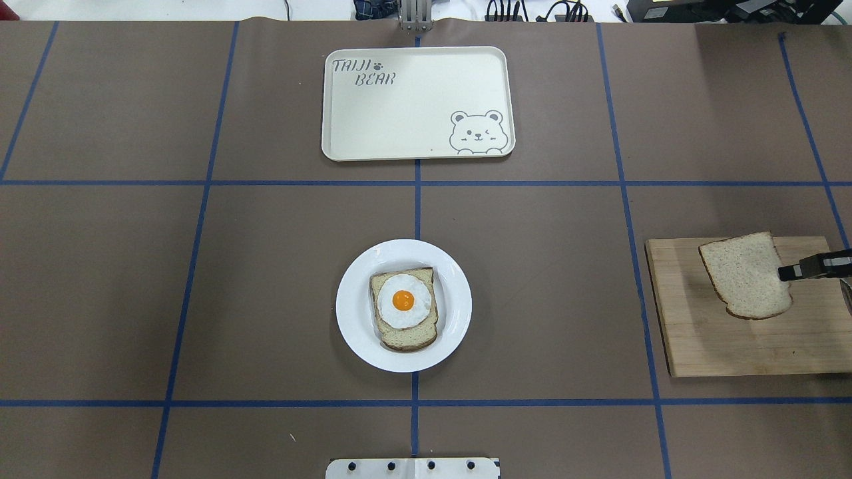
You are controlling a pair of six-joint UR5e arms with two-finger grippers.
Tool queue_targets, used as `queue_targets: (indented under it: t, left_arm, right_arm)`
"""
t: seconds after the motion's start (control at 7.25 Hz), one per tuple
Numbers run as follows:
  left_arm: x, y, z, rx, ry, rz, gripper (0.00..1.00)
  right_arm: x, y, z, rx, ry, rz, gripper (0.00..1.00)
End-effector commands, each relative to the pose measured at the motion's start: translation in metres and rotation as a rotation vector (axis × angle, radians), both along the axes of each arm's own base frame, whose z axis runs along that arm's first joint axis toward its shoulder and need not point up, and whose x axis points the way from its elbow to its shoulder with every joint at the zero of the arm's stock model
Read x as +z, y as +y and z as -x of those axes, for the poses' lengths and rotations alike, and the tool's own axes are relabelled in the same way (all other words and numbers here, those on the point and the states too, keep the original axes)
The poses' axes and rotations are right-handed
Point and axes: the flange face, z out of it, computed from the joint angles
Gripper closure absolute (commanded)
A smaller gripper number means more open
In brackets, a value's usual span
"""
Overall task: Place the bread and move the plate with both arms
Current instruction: 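Grasp the bread slice edge with the right gripper and lift it, then carry the bread slice over the egg toast and lower it onto the plate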
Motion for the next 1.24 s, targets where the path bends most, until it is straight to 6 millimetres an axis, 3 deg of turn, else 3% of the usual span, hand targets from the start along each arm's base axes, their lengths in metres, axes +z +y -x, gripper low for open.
queue_targets:
  t: [0.0, 0.28, 0.69, 1.1]
  left_arm:
    - [-0.001, 0.000, 0.000, 0.001, 0.003, -0.001, 0.01]
    - [-0.001, 0.000, 0.000, 0.001, 0.005, 0.001, 0.01]
    - [-0.003, 0.000, -0.002, -0.026, 0.025, 0.035, 0.01]
    - [0.002, -0.001, -0.003, -0.051, 0.043, 0.082, 0.01]
  right_arm:
    - [-0.034, -0.030, 0.003, -0.011, -0.065, -0.053, 1.00]
    - [-0.083, -0.062, 0.022, 0.009, -0.122, -0.065, 1.00]
    - [-0.165, -0.085, 0.095, -0.058, -0.207, -0.139, 1.00]
    - [-0.254, -0.059, 0.228, 0.046, -0.288, -0.136, 1.00]
